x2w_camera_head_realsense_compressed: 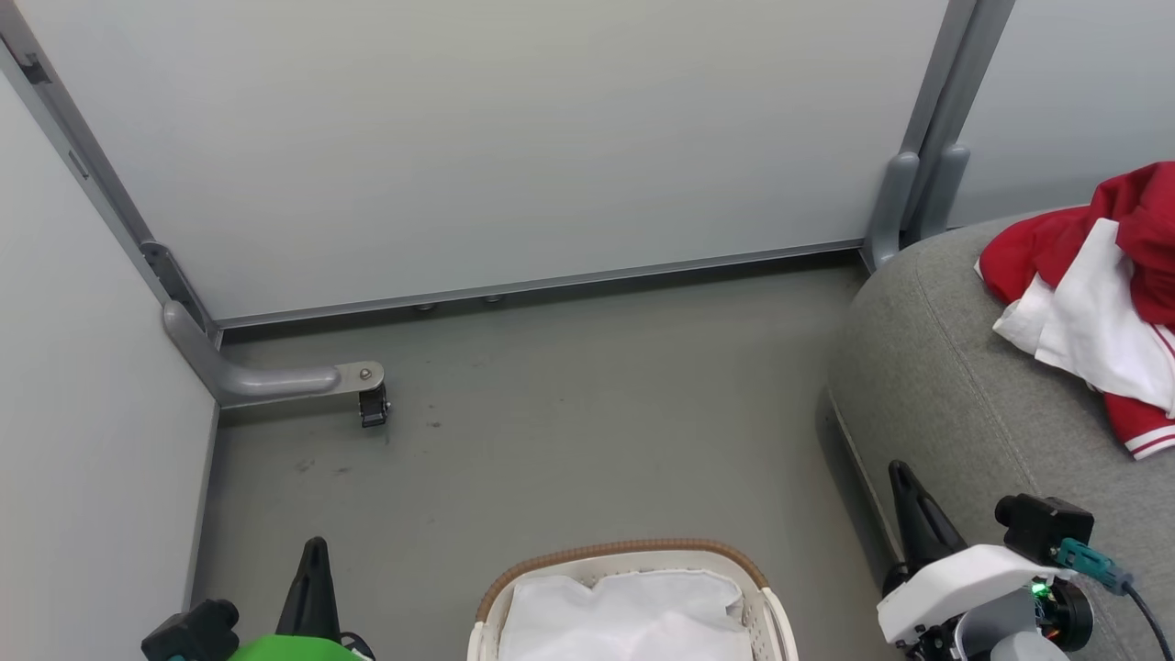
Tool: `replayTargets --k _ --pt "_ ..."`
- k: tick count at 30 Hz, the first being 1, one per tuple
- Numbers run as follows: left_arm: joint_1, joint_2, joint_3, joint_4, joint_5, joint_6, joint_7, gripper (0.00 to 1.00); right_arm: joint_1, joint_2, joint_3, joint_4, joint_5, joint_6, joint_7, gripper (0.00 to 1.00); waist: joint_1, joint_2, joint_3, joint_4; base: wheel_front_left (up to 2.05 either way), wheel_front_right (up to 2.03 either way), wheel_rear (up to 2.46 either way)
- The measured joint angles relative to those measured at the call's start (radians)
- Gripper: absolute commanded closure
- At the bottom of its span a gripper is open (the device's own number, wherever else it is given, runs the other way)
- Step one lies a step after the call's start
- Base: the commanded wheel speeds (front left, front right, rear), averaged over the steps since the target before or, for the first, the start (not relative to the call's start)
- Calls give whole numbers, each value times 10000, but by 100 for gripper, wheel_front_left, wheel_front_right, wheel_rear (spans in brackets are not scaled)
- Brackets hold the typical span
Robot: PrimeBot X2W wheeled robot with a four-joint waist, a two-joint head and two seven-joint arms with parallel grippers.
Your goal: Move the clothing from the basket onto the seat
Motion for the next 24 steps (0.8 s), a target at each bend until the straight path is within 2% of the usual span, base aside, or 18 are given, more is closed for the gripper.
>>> replayTargets --k 24 --pt "-462 -4 581 -268 -3135 -184 945 100 -12 -8 -485 -380 3614 0 924 100 0 0 67 -21 0 0 0"
